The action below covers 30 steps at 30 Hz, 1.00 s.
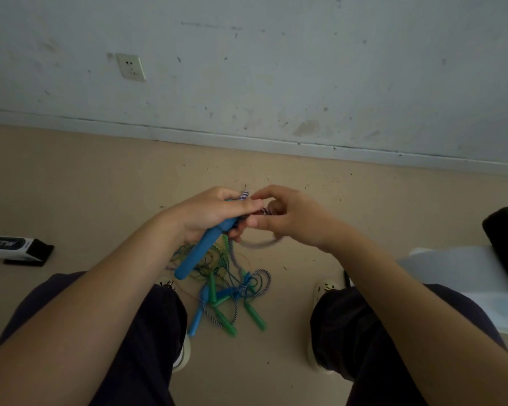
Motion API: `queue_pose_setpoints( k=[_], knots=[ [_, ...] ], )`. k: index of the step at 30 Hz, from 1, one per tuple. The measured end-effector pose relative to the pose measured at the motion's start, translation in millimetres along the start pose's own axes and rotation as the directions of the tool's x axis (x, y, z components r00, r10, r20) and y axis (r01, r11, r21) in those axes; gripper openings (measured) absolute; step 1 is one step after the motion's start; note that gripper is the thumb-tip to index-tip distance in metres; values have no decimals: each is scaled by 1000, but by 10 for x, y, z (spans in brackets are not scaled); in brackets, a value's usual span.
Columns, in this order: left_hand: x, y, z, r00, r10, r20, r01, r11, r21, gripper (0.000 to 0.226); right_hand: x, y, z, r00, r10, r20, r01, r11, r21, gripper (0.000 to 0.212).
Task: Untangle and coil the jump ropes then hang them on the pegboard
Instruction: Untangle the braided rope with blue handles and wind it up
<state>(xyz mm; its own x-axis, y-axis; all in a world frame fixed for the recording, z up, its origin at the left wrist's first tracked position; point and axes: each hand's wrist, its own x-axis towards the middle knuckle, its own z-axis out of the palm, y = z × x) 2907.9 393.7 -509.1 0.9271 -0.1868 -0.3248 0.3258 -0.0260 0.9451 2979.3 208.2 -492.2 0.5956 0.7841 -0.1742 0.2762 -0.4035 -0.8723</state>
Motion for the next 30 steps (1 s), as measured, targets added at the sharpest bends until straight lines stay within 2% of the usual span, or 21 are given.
queue_pose_setpoints(
  k=[2, 5, 7, 9, 11, 14, 16, 18, 20, 25, 28, 30],
  knots=[
    [-32, 32, -55, 1000, -15, 5, 14, 998, 61, 30, 30, 2, -25, 999, 2, -32, -3, 999, -33, 37],
    [-168, 115, -382, 995, -5, -96, 28, 970, 242, 39, 10, 5, -236, 992, -20, -124, 10, 996, -86, 26],
    [-302, 141, -652, 986, 22, -166, 35, 943, 330, 47, -51, 40, -412, 982, -4, -191, 0, 1000, -21, 33],
    [-401, 119, -801, 981, 30, -189, 37, 941, 336, 57, -103, 90, -558, 968, 3, -250, -1, 1000, 7, 42],
    [-402, 96, -752, 981, 48, -190, 11, 954, 301, 60, -129, 128, -609, 978, 5, -208, -10, 1000, -22, 44],
    [-240, 48, -409, 990, 79, -115, -49, 968, 248, 38, -81, 105, -413, 999, 24, -27, -25, 998, -56, 49],
    [-118, 4, -171, 995, 57, -82, -37, 973, 226, 29, -6, 76, -182, 999, 17, 42, -14, 996, -83, 44],
    [-47, -14, -41, 996, 20, -92, 3, 969, 245, 35, 70, 66, -13, 998, -19, 52, 26, 990, -139, 38],
    [-22, 10, -50, 992, 17, -128, 17, 967, 255, 48, 102, 51, 18, 999, -45, 22, 48, 986, -162, 42],
    [-109, 116, -245, 987, 92, -134, -64, 977, 202, 40, 39, 22, -361, 988, -65, -141, 44, 989, -143, 56],
    [-163, 114, -360, 975, 108, -195, -62, 972, 228, 37, -46, 118, -641, 958, -49, -282, 8, 989, -146, 61],
    [-171, 97, -379, 968, 112, -225, -58, 971, 233, 29, -79, 187, -713, 948, -47, -316, -2, 988, -152, 65]
  ],
)
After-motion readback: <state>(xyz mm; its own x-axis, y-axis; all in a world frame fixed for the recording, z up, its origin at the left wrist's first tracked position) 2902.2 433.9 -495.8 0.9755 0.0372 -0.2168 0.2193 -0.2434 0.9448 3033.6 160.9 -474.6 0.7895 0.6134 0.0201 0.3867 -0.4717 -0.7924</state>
